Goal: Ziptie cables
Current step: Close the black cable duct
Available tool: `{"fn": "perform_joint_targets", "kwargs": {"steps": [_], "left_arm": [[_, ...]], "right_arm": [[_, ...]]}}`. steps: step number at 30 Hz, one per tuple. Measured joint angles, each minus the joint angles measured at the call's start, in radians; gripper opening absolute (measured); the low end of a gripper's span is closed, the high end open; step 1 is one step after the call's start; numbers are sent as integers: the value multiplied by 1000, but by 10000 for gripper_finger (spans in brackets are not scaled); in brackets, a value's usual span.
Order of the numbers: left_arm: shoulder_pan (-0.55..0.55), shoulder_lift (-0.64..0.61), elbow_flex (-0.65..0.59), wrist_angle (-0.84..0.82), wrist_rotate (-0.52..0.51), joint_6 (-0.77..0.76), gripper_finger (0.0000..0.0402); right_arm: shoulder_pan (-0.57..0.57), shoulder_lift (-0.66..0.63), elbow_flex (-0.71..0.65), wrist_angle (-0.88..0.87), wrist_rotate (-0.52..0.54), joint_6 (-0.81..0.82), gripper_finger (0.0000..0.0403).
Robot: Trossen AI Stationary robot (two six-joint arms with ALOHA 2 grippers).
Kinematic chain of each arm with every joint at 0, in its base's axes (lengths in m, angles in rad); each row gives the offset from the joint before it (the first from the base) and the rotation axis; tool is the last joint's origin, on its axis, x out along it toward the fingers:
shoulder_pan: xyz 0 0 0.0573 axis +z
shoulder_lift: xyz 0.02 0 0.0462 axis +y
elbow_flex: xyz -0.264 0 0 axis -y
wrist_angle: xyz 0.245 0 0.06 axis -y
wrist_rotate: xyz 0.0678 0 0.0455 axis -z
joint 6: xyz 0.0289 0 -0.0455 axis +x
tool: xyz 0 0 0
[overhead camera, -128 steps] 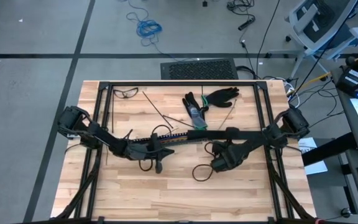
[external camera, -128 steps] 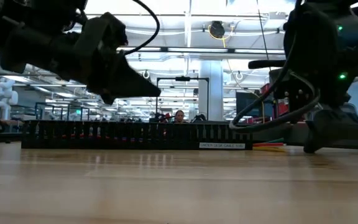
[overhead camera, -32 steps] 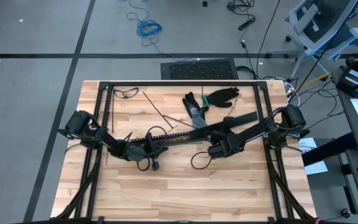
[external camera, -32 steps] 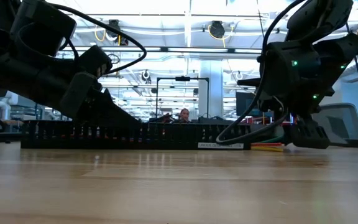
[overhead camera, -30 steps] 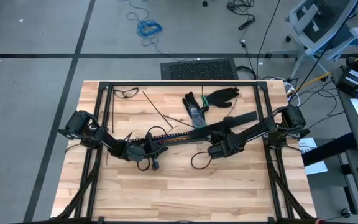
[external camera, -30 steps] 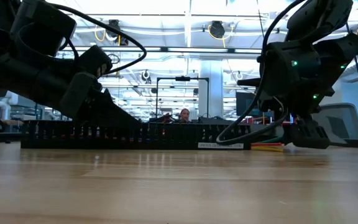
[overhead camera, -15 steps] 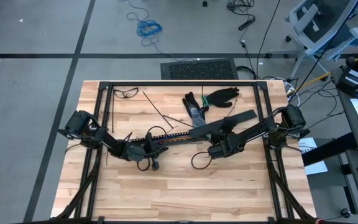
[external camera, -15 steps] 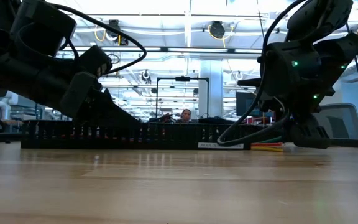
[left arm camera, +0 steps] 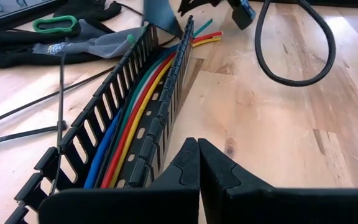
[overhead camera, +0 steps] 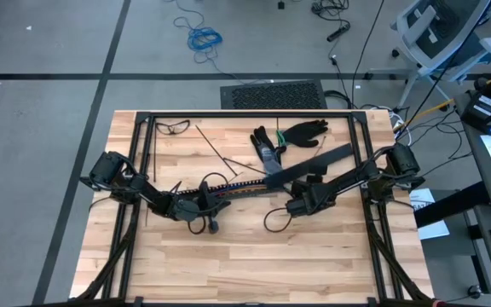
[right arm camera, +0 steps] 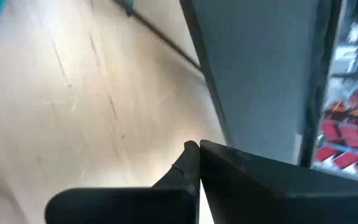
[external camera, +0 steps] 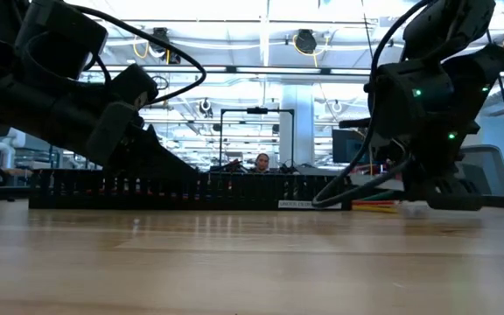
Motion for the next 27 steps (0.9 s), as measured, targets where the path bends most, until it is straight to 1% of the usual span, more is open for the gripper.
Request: {"fn": "perform_joint_targets", "kwargs": {"steps": [4,11,15,19,21,24,26,27], "left_arm": [[0,0,0,-1,-4,0,0],[0,0,0,-1,-8,-3,0],[0,0,0,-11,-9,-2,0],[0,0,0,-24,-15,-3,0],[0,-2,1,-33,-23,-50,0],[0,-2,3,-35,-13,-159,0],[0,-9,16,-45,23,-208,0],[1,-14,28,-48,37,-223,0]], "right_arm": [[0,0,0,-56,-30,78,1],[0,0,0,-66,-31,86,1],[2,0,13,-77,-28,122,1],[2,0,25,-69,-29,95,0],[-9,0,26,-73,-69,91,0],[-42,-1,27,-109,-219,63,0],[-39,-24,27,-138,-233,58,0],[-29,-46,27,-166,-194,63,0]]}}
